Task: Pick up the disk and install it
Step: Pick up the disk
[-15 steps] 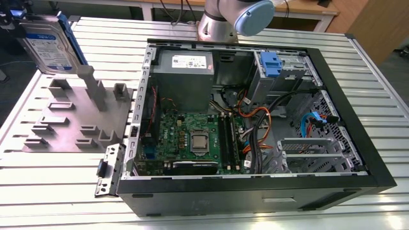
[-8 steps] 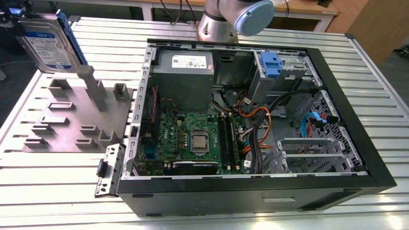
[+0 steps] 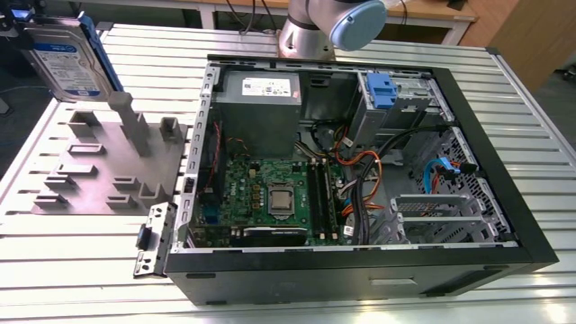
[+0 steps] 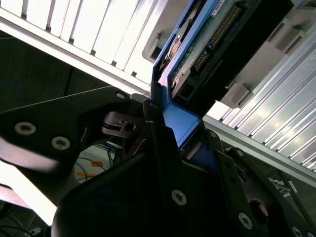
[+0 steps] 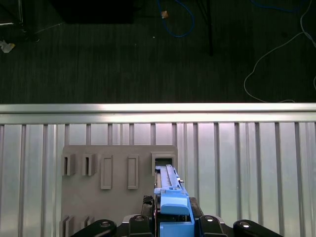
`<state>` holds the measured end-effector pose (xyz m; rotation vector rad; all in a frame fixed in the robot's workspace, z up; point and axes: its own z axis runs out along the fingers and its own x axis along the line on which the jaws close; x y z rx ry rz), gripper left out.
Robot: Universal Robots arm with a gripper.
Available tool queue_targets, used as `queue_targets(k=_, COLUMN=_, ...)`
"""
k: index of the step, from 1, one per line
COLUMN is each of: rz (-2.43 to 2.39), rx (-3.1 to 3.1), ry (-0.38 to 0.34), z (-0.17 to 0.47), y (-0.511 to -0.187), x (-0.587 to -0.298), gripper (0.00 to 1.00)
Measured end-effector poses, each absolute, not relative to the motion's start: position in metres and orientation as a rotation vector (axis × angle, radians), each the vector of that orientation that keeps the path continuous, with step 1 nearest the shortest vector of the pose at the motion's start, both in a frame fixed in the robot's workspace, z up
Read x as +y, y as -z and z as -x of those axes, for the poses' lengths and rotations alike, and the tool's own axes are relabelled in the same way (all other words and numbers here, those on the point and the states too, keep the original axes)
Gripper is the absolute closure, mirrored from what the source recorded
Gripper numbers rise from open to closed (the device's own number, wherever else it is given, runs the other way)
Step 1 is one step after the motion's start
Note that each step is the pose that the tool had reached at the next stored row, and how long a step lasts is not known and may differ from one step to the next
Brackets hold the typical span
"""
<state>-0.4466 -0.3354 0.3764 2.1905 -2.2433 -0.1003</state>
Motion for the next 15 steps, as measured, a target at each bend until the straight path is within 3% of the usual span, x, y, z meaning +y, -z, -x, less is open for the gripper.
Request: queue_targets(k=15, rz=-2.191, rx=-2.243, ry=0.100, z=0.447, y=-0.388, x=-0.335, gripper=0.64)
